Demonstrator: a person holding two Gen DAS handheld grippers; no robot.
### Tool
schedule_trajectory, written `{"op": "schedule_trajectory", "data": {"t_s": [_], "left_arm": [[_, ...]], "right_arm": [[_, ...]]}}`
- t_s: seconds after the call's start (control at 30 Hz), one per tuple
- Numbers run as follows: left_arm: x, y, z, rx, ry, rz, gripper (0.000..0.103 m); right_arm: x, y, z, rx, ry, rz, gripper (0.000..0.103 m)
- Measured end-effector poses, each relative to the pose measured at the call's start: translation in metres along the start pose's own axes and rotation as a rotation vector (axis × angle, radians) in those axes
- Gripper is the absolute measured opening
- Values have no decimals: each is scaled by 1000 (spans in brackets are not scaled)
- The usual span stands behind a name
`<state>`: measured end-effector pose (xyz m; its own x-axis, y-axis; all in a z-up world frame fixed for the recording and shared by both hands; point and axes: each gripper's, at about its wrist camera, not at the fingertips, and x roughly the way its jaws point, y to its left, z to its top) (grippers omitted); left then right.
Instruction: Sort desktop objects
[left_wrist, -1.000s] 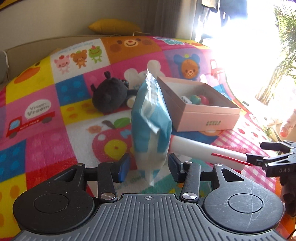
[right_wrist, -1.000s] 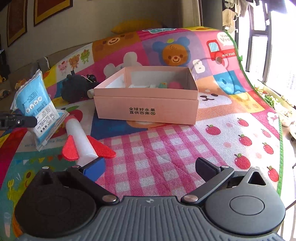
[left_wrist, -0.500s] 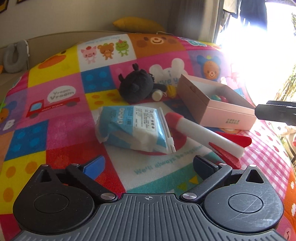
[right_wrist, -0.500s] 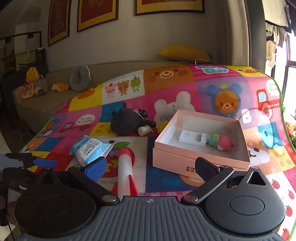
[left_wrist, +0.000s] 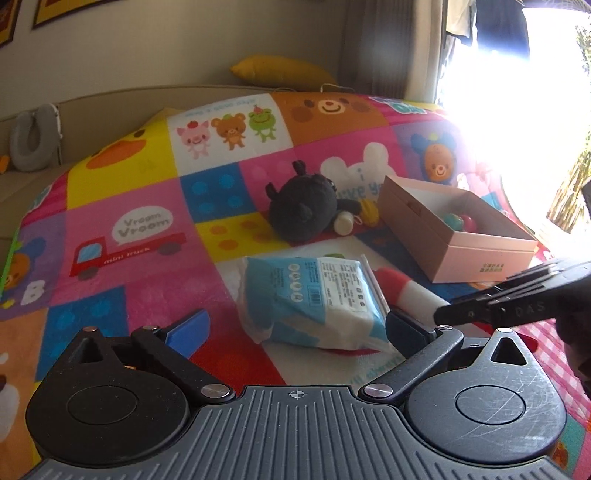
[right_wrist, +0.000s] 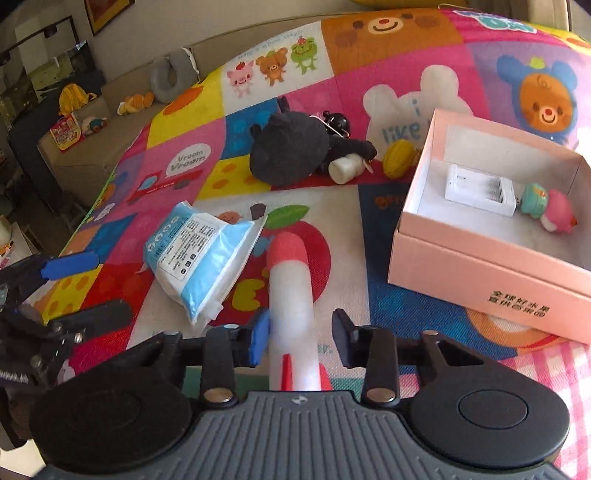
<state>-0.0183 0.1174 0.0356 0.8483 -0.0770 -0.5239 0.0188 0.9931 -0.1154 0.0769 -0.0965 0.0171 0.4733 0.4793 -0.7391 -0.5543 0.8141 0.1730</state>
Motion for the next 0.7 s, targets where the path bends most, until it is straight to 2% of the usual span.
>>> {"op": "schedule_trajectory", "data": {"t_s": [0.17,0.3,0.43,0.57,0.63,0.7], "left_arm": [[27,11,9,-41,39,-24,103],[40,-1,6,-38,102,-137,103],[38,-41,-4,13,135,-268,103],[33,-88,-16,69,180,-402,103],[25,-106,-19,124,169,-427,103],[13,-116,-16,186,106,-407,103]], "right_arm": [[-36,-8,-30,-8,-32,-41,26],[-73,-40,-58,98,-42,-84,26],[-96,-72,-85,220,-60,-136,26],[-101,-90,-98,296,-82,-116,27],[-101,-89,-100,296,-101,-115,29],[-102,-86,-100,278,-122,-120,31]]}}
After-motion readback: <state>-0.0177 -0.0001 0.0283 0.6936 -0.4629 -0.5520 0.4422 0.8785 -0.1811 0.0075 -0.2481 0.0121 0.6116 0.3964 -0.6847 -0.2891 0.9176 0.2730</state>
